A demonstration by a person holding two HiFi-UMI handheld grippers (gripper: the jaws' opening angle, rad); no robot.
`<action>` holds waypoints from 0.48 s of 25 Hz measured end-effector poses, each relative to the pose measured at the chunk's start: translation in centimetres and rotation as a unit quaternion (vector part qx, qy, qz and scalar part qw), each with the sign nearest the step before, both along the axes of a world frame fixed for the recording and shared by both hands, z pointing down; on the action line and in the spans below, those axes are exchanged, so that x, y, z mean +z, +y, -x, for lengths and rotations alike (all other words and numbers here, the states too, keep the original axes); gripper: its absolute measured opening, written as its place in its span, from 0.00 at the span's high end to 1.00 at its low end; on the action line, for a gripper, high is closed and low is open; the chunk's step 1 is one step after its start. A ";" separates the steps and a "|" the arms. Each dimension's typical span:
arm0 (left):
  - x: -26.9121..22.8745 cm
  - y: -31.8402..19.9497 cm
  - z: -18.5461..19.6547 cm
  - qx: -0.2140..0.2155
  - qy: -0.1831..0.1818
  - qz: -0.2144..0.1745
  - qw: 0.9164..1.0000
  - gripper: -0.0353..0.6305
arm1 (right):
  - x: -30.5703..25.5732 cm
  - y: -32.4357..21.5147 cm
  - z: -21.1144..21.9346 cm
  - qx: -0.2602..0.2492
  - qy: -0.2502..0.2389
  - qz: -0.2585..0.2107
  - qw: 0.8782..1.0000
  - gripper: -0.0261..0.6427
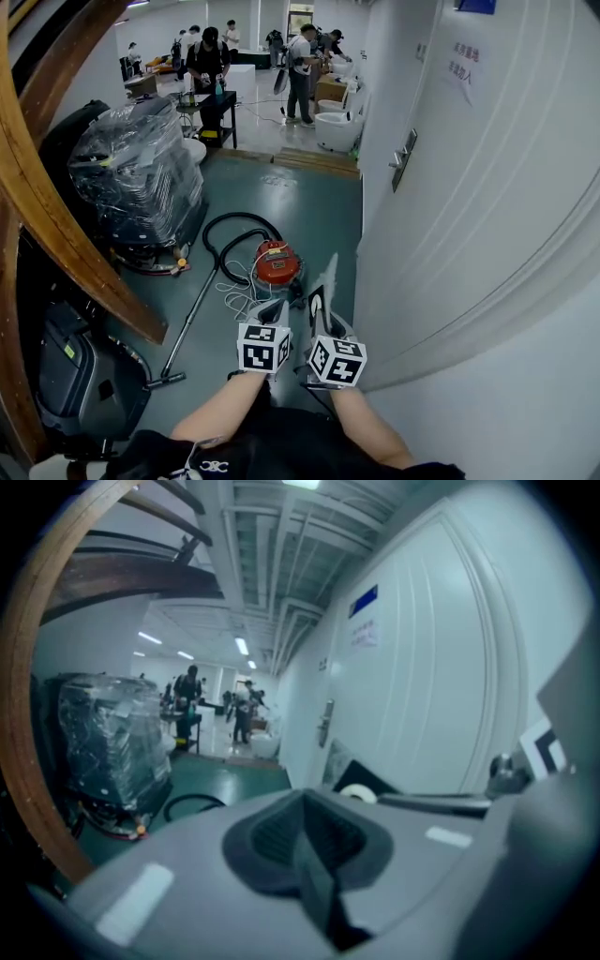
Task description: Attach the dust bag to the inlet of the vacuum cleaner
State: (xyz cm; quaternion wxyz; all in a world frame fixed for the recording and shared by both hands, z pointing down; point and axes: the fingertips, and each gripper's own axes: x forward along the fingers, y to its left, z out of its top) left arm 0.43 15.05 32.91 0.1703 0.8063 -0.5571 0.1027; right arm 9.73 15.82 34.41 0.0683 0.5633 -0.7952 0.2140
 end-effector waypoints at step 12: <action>-0.5 -16.3 1.9 0.040 -0.008 -0.005 0.999 0.95 | 0.0 -15.1 1.7 0.040 0.011 0.007 0.999 0.93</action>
